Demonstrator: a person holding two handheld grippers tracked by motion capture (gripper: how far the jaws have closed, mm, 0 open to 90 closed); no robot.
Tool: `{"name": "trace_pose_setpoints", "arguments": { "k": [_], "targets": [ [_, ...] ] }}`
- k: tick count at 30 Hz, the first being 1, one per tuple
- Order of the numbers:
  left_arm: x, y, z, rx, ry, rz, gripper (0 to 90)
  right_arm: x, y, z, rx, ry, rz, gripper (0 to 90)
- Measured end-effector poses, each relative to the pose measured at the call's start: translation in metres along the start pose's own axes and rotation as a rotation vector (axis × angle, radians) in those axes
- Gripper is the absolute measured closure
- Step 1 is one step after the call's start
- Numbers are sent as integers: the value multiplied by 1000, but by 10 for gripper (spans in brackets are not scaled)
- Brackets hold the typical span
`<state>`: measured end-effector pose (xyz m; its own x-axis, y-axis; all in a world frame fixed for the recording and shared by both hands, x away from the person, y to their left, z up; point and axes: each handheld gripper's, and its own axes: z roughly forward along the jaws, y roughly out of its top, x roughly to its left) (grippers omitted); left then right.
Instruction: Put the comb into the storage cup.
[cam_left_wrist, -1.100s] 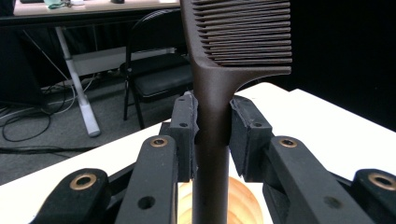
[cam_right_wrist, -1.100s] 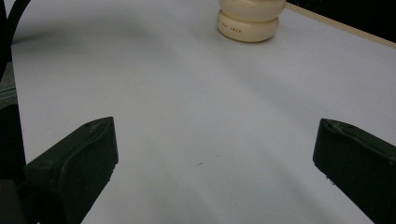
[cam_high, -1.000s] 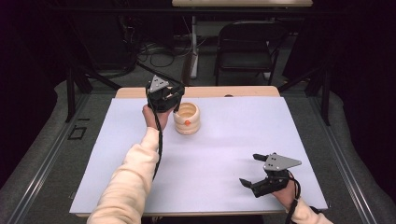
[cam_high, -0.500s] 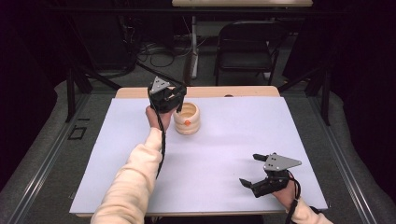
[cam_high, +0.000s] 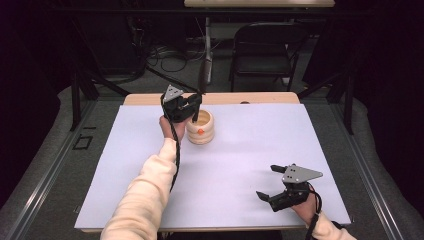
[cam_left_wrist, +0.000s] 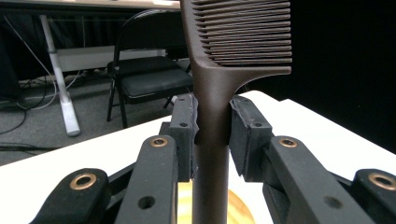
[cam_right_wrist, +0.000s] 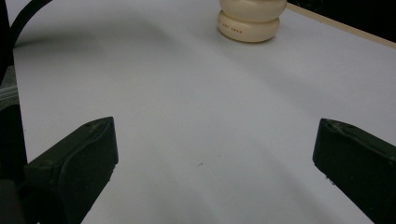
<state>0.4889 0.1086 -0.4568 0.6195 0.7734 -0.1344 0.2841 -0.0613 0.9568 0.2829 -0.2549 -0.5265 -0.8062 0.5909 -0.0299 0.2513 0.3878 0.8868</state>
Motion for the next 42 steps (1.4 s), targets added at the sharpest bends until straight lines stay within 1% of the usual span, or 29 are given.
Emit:
{"name": "trace_pose_setpoints", "arguments": {
  "k": [1, 7, 8, 15, 19, 21, 24, 25, 27, 32, 34, 42],
  "targets": [
    [0, -1, 1, -7, -3, -5, 723, 0, 0, 0, 1, 2, 1, 0],
    [2, -4, 4, 9, -9, -7, 723, 0, 0, 0, 0, 4, 2, 0],
    [2, -5, 5, 4, -12, -11, 723, 0, 0, 0, 1, 4, 2, 0],
    [3, -7, 6, 7, -8, -15, 723, 0, 0, 0, 1, 1, 2, 0],
    [3, -10, 9, 16, -12, 4, 723, 0, 0, -1, -4, 3, -6, 0],
    [3, -13, 10, 20, -8, -6, 723, 0, 0, -1, -6, 3, -2, 0],
    [3, -16, 10, 26, -8, 2, 723, -1, 0, 1, 3, 3, -2, 0],
    [3, -17, 11, 23, -5, 1, 723, 0, 0, 0, 2, 3, -8, 0],
    [4, -17, 11, 31, -4, 0, 723, 1, 0, 0, -2, 2, -6, 0],
    [3, -18, 12, 45, -7, 23, 723, 0, 0, 0, 0, 5, -6, 0],
    [3, -18, 12, 48, -7, 21, 724, 0, 0, 0, 0, 3, -1, 0],
    [2, -20, 13, 60, -12, 30, 723, 0, 0, 0, -1, 4, -5, 0]
  ]
}}
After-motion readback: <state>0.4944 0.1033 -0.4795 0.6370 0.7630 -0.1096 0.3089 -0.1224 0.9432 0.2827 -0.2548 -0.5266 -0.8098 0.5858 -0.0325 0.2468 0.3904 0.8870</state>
